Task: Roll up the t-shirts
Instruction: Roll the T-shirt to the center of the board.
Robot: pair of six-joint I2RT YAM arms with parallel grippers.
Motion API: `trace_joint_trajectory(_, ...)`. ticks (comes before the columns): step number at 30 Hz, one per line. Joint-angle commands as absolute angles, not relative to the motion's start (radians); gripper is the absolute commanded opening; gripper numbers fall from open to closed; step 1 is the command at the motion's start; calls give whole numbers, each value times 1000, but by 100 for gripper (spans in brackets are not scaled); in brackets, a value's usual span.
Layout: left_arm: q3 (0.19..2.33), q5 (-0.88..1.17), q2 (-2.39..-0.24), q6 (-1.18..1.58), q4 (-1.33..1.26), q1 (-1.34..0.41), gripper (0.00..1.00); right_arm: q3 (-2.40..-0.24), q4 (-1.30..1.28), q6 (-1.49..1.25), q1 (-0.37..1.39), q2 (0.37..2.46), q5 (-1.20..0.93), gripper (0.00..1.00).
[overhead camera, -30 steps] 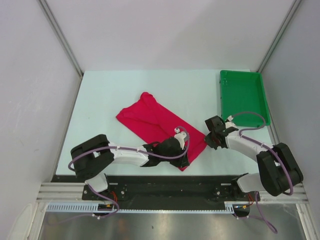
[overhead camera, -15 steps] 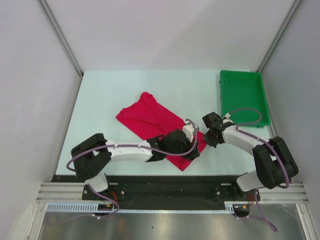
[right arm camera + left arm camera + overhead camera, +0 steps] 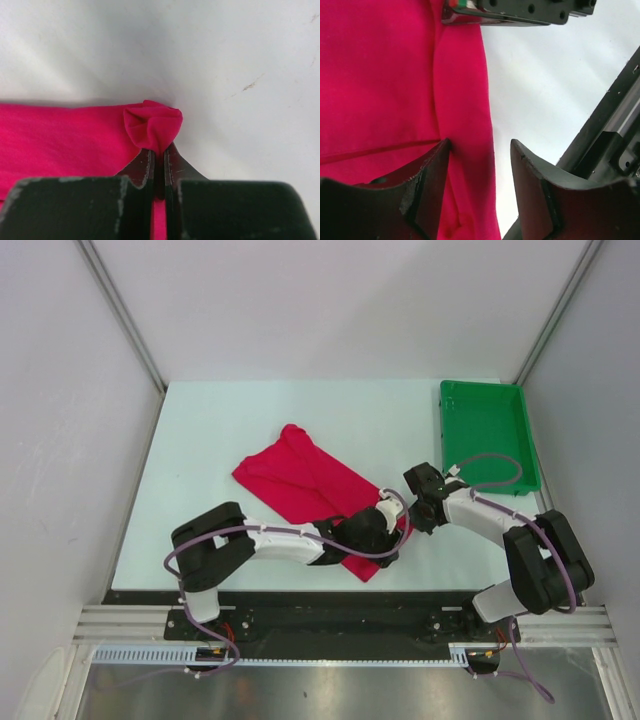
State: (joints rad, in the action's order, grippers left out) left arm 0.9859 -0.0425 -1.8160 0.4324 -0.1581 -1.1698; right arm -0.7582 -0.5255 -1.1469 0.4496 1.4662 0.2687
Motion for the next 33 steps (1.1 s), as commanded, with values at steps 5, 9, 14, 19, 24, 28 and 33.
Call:
trace_joint_trajectory(5, 1035, -97, -1848, 442, -179, -1187, 30, -727, -538, -1154, 451, 1537, 258, 0)
trace_joint_trajectory(9, 1014, -92, -1845, 477, -199, -1183, 13, -729, -528, -1131, 454, 1513, 259, 29)
trace_joint_trajectory(14, 910, -22, -1801, 584, -326, -1140, 3, -727, -522, -1095, 468, 1395, 304, 68)
trace_joint_trajectory(19, 819, 89, -1775, 698, -416, -1069, 2, -710, -488, -1042, 498, 1246, 351, 82)
trace_joint_trajectory(24, 772, 170, -1782, 781, -488, -1013, 1, -664, -442, -1020, 526, 1102, 353, 77)
trace_joint_trajectory(28, 769, 192, -1802, 799, -473, -996, 1, -640, -425, -1009, 543, 1080, 350, 59)
trace_joint_trajectory(33, 775, 196, -1816, 805, -451, -985, 1, -621, -338, -991, 543, 1114, 311, 37)
